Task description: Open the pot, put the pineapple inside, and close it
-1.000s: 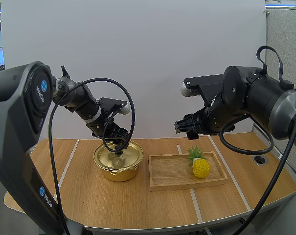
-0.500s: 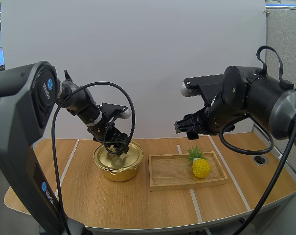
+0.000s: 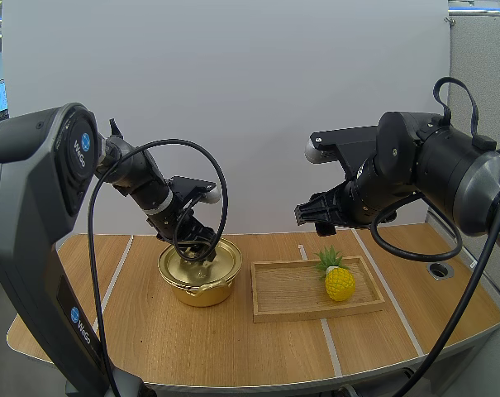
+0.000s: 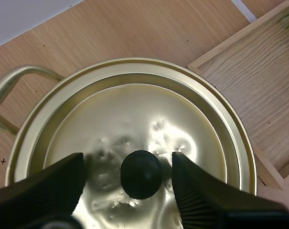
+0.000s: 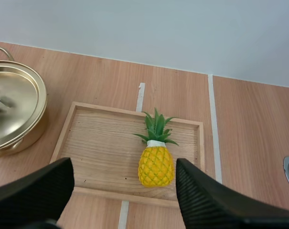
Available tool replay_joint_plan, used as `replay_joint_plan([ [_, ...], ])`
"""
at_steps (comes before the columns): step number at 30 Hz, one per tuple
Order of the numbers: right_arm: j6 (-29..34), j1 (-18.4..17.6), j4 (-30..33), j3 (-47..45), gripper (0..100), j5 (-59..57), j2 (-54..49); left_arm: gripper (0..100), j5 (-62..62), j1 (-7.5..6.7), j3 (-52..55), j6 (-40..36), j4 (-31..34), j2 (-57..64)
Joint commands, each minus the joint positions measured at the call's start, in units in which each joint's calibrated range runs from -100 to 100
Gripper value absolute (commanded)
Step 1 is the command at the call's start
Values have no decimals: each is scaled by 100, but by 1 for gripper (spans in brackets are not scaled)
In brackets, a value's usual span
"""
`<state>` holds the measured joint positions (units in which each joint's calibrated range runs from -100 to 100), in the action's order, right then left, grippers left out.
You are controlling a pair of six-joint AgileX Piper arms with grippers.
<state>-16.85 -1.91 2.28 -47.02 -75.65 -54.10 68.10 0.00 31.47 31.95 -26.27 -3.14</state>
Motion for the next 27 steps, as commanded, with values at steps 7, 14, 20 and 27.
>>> replay_joint_plan([
  [7,-9,16,11,51,100,105,-19,0,77,-5,-93,21,93,335],
  [14,-9,16,11,51,100,105,-19,0,442,-5,-309,11,83,1207],
  [20,-9,16,11,51,100,105,-19,0,748,-5,-967,11,83,2425],
  [27,-9,16,11,51,100,105,-19,0,-52,3,-2134,-237,93,3742],
])
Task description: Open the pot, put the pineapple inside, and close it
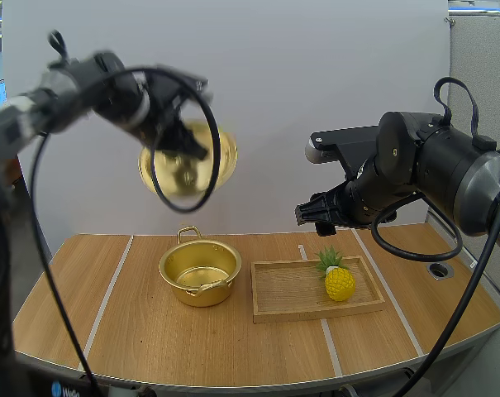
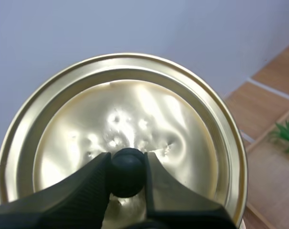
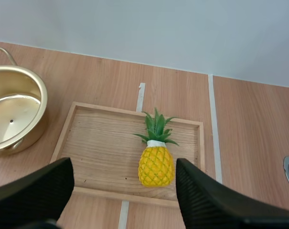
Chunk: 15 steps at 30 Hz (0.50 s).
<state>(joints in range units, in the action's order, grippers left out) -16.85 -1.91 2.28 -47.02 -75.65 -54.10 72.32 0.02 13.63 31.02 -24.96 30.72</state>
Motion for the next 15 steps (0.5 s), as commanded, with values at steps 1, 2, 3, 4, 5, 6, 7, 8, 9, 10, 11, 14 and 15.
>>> replay_joint_plan([
  [1,-9,16,11,51,100,105,-19,0,-662,1,-487,-144,-39,459],
  [2,-9,16,11,51,100,105,-19,0,-928,1,-651,-188,-39,579],
  [3,-9,16,11,51,100,105,-19,0,-1202,1,-784,-232,-39,661],
  [4,-9,16,11,51,100,105,-19,0,-1441,1,-962,-275,-39,745],
  [5,-9,16,11,51,100,105,-19,0,-1623,1,-1154,-315,-23,799],
  [6,-9,16,11,51,100,105,-19,0,-1757,1,-1357,-374,0,843],
  [7,-9,16,11,51,100,105,-19,0,-1787,1,-1577,-413,0,861],
  [8,-9,16,11,51,100,105,-19,0,-1802,1,-1813,-459,0,861],
  [9,-9,16,11,51,100,105,-19,0,-1802,1,-2046,-539,15,861],
  [10,-9,16,11,51,100,105,-19,0,-1802,1,-2274,-656,48,861],
  [11,-9,16,11,51,100,105,-19,0,-1802,1,-2446,-752,58,835],
  [14,-9,16,11,51,100,105,-19,0,-1802,1,-2997,-971,133,786],
  [15,-9,16,11,51,100,105,-19,0,-1802,1,-3217,-1036,171,738],
])
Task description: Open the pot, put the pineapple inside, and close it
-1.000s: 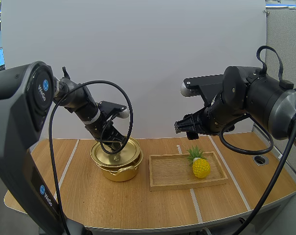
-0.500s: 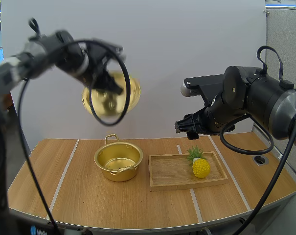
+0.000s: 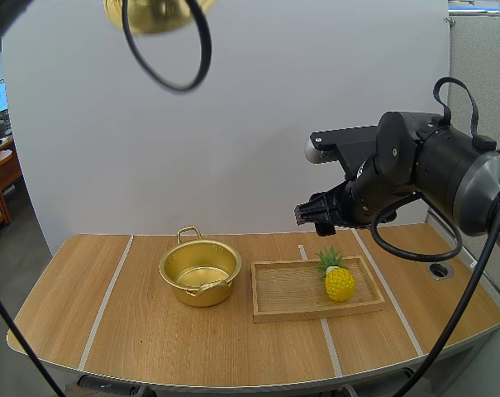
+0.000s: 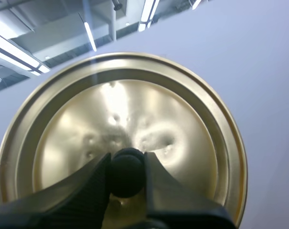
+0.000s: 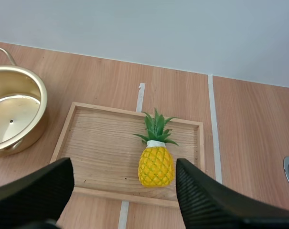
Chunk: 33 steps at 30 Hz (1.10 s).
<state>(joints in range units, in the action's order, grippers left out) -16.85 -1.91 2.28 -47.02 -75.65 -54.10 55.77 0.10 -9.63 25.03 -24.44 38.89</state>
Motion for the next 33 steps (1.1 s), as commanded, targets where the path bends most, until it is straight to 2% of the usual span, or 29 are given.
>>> replay_joint_plan([
  [1,-9,16,21,51,100,105,-19,0,-148,-6,-1008,-445,129,-114],
  [5,-9,16,21,51,100,105,-19,0,-315,-6,-1367,-445,219,-145],
  [13,324,16,129,51,100,180,21,0,-1138,-6,-1391,-445,416,-15],
  [20,903,34,795,51,100,549,526,0,-1236,-6,-1391,-445,416,9],
  [28,863,438,628,62,100,1434,1701,0,-1236,-6,-1391,-445,416,9],
  [33,381,479,342,62,100,1502,2477,0,-1236,-6,-1391,-445,416,9],
])
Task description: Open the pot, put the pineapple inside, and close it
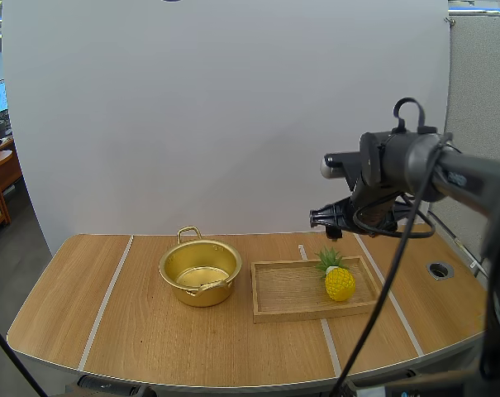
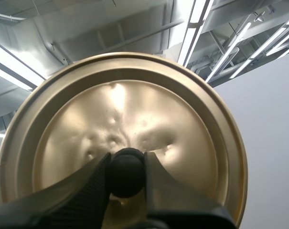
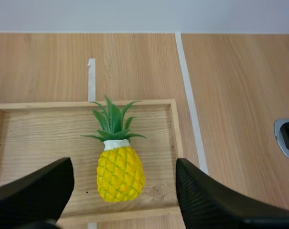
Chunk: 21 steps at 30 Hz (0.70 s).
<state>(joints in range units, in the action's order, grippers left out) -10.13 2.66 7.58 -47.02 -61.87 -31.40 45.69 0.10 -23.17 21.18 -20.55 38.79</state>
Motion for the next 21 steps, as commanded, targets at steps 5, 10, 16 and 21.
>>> replay_joint_plan([
  [5,-440,22,-257,62,100,216,615,0,-228,-6,-37,-60,26,20],
  [10,-475,22,-257,62,100,373,905,0,-228,-6,-37,-60,26,20],
  [16,-475,22,-210,62,100,450,1301,0,-228,-6,-37,-60,26,20],
  [21,-475,22,-210,62,100,554,1617,0,-228,-6,-37,-60,26,20],
])
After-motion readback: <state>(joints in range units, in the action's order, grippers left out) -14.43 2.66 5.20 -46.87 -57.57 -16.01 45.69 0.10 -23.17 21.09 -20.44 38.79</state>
